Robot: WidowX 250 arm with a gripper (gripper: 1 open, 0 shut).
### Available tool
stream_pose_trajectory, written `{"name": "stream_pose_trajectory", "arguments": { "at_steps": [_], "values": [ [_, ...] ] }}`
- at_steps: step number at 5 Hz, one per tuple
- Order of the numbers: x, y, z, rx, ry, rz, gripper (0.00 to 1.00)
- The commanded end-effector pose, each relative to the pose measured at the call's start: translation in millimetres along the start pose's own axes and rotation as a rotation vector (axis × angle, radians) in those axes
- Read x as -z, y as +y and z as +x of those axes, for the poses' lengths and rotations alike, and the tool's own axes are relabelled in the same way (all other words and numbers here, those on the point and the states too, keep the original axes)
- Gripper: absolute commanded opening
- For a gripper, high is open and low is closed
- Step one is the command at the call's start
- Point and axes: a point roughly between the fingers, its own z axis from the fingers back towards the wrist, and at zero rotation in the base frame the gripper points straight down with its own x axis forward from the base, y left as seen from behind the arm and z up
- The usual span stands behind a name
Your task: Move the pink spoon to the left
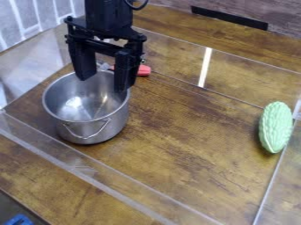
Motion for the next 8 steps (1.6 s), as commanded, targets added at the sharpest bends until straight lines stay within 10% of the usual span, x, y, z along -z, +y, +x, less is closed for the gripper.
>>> {"name": "stream_pose_trajectory", "arguments": {
  "at_steps": [1, 3, 8],
  "values": [
    [3.5, 0, 5.8, -0.006, 0.005, 0.001, 1.00],
    [-3.4, -2, 41.7, -0.023, -0.059, 0.026, 1.00],
    [27.7, 7, 48.8, -0.049, -0.048, 0.045, 1.00]
  ]
}}
